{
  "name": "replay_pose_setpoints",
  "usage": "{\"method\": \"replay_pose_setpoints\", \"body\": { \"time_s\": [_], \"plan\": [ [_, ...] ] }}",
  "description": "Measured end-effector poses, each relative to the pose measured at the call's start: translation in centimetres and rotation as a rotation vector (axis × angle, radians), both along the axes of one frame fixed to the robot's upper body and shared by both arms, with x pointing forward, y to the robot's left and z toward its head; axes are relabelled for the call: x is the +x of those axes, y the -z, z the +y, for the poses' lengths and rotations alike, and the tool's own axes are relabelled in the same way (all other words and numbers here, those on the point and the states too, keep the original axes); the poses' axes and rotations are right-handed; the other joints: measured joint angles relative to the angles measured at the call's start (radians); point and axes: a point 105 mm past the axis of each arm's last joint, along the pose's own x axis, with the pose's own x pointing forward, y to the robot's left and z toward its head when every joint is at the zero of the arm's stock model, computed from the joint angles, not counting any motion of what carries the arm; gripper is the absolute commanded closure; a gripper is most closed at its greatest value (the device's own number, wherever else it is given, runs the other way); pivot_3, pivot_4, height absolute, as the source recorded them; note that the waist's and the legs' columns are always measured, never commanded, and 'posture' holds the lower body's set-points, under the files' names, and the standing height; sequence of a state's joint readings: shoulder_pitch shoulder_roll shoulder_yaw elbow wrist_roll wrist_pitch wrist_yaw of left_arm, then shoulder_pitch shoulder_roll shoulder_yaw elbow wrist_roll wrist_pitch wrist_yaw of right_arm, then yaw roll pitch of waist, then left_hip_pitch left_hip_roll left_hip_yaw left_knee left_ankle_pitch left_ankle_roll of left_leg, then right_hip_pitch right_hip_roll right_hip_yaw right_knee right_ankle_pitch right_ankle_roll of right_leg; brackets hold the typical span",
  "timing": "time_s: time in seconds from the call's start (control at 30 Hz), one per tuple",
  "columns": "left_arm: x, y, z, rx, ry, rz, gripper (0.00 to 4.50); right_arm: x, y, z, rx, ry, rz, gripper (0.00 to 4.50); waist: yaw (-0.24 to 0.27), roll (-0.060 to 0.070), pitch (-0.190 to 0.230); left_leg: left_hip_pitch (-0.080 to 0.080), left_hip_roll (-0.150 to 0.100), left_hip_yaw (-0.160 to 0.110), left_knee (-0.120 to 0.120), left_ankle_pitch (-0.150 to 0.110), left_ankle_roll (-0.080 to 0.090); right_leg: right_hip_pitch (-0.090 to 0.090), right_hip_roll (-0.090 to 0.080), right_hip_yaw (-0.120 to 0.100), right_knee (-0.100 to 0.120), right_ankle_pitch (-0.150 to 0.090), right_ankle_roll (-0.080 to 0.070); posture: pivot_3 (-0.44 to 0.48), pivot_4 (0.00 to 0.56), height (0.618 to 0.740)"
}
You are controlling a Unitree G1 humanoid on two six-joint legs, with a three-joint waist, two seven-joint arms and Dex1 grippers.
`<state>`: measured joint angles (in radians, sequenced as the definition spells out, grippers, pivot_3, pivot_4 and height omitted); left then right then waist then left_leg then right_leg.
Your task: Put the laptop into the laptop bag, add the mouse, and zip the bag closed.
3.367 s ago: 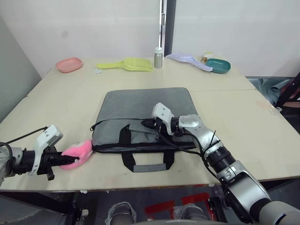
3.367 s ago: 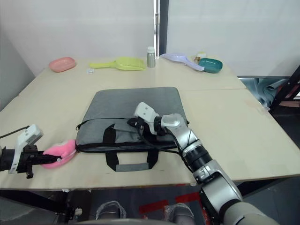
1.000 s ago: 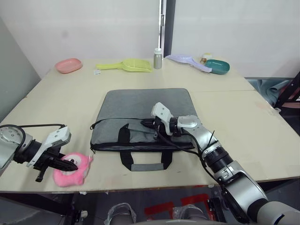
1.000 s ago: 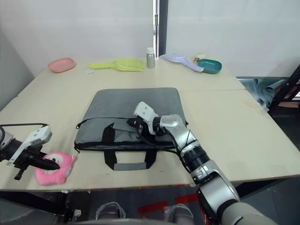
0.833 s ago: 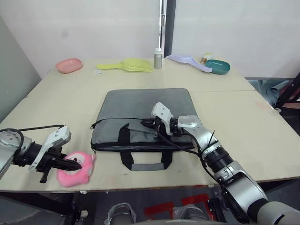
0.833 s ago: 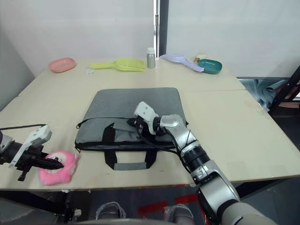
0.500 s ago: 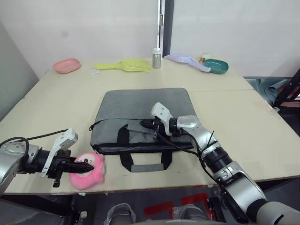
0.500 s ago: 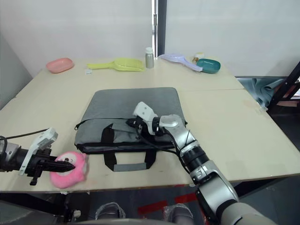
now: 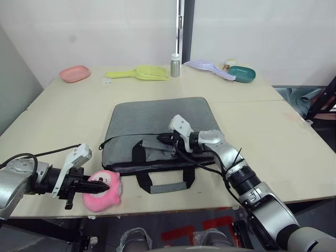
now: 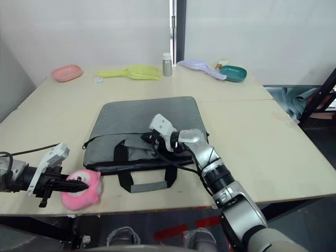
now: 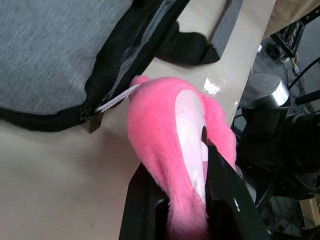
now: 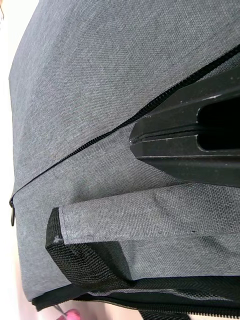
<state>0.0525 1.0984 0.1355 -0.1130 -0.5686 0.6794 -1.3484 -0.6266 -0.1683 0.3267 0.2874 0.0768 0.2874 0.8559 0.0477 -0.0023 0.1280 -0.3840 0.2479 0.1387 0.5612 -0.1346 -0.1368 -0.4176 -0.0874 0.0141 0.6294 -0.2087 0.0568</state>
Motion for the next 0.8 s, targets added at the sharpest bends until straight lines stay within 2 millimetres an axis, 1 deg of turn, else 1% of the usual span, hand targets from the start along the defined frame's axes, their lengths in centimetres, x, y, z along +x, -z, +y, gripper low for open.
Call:
{"method": "replay_pose_setpoints", "body": {
  "time_s": [0.1, 0.13, 0.23, 0.3, 0.33, 0.37, 0.43, 0.47, 0.53, 0.57, 0.63, 0.73, 0.8],
  "plan": [
    [0.2, 0.1, 0.0, 0.009, 0.000, -0.010, 4.50, 0.0, -1.0, -1.1, 0.042, 0.027, 0.053, 3.35, 0.010, 0.000, 0.002, -0.001, 0.000, 0.000, 0.000, 0.000, 0.000, 0.000, 0.000, 0.000, 0.000, 0.000, 0.000, 0.000, 0.150, 0.740],
    [0.2, 0.1, -0.1, 0.007, 0.003, -0.014, 4.50, 0.0, -1.5, -2.0, 0.051, 0.040, 0.069, 2.99, 0.015, 0.000, 0.002, -0.001, 0.000, 0.000, 0.000, 0.000, 0.000, 0.000, 0.000, 0.000, 0.000, 0.000, 0.000, 0.000, 0.150, 0.740],
    [0.3, 0.3, -0.2, 0.005, 0.007, -0.022, 4.50, 0.2, -3.4, -5.4, 0.072, 0.100, 0.099, 2.02, 0.024, 0.001, 0.003, -0.001, 0.000, 0.001, 0.000, 0.000, 0.000, 0.000, 0.000, 0.000, -0.002, 0.000, 0.000, 0.000, 0.150, 0.740],
    [0.3, 0.4, -0.2, 0.002, 0.006, -0.023, 4.50, 0.3, -4.5, -8.3, 0.073, 0.162, 0.123, 1.29, 0.027, 0.000, 0.003, -0.001, 0.000, 0.001, -0.002, 0.000, 0.000, 0.000, 0.000, 0.000, -0.003, 0.000, 0.000, 0.000, 0.150, 0.740],
    [0.3, 0.4, -0.2, 0.002, 0.006, -0.025, 4.50, 0.3, -5.0, -9.4, 0.077, 0.185, 0.137, 1.00, 0.028, 0.000, 0.003, -0.001, 0.000, 0.001, -0.002, 0.000, 0.000, 0.000, 0.000, 0.000, -0.003, 0.000, 0.000, 0.000, 0.150, 0.740],
    [0.3, 0.4, -0.2, 0.004, 0.006, -0.027, 4.50, 0.1, -5.3, -10.6, 0.074, 0.208, 0.154, 0.62, 0.029, 0.000, 0.003, 0.000, 0.000, 0.002, -0.003, 0.000, 0.000, -0.001, 0.000, 0.001, -0.004, 0.000, 0.000, 0.000, 0.150, 0.740],
    [0.3, 0.5, -0.2, 0.005, 0.007, -0.031, 4.50, -0.1, -5.6, -13.0, 0.069, 0.261, 0.200, 0.03, 0.032, 0.000, 0.003, 0.000, 0.000, 0.002, -0.003, 0.000, 0.000, -0.001, 0.001, 0.002, -0.004, 0.000, 0.000, 0.000, 0.150, 0.740],
    [0.2, 0.5, -0.2, 0.002, 0.006, -0.032, 4.50, -0.4, -5.5, -15.7, 0.046, 0.334, 0.253, 0.03, 0.036, 0.000, 0.003, 0.000, 0.000, 0.004, -0.004, 0.000, 0.000, -0.001, 0.000, 0.003, -0.005, 0.000, 0.000, 0.000, 0.150, 0.740],
    [0.2, 0.7, -0.1, 0.000, 0.002, -0.030, 4.50, -0.8, -5.7, -17.7, 0.045, 0.390, 0.302, 0.03, 0.037, 0.000, 0.003, 0.000, 0.000, 0.005, -0.004, 0.000, 0.000, -0.001, 0.001, 0.004, -0.005, 0.000, 0.000, 0.000, 0.150, 0.740],
    [0.2, 0.7, -0.1, 0.000, 0.002, -0.030, 4.50, -0.9, -5.7, -18.2, 0.046, 0.401, 0.319, 0.03, 0.038, 0.000, 0.003, 0.000, 0.000, 0.005, -0.004, 0.000, 0.000, -0.001, 0.001, 0.004, -0.005, 0.000, 0.000, 0.000, 0.150, 0.740],
    [0.2, 0.7, -0.2, -0.001, 0.003, -0.033, 4.50, -1.7, -5.5, -20.2, 0.085, 0.460, 0.441, 0.03, 0.039, 0.000, 0.003, 0.001, 0.000, 0.005, -0.004, 0.000, 0.000, -0.001, 0.001, 0.005, -0.005, 0.000, 0.000, 0.000, 0.150, 0.740],
    [0.3, 0.7, -0.2, -0.001, 0.005, -0.038, 4.50, -2.5, -5.0, -21.4, 0.141, 0.507, 0.566, 0.03, 0.040, 0.000, 0.002, 0.001, 0.000, 0.006, -0.004, 0.000, 0.001, -0.002, 0.001, 0.006, -0.005, 0.000, 0.000, 0.000, 0.150, 0.740],
    [0.3, 0.8, -0.3, -0.007, 0.007, -0.044, 4.50, -3.0, -3.9, -22.0, 0.160, 0.538, 0.655, 0.03, 0.045, 0.000, 0.002, 0.001, 0.000, 0.007, -0.003, 0.000, 0.001, -0.002, 0.001, 0.006, -0.005, 0.000, 0.000, 0.000, 0.150, 0.740]
  ]
}}
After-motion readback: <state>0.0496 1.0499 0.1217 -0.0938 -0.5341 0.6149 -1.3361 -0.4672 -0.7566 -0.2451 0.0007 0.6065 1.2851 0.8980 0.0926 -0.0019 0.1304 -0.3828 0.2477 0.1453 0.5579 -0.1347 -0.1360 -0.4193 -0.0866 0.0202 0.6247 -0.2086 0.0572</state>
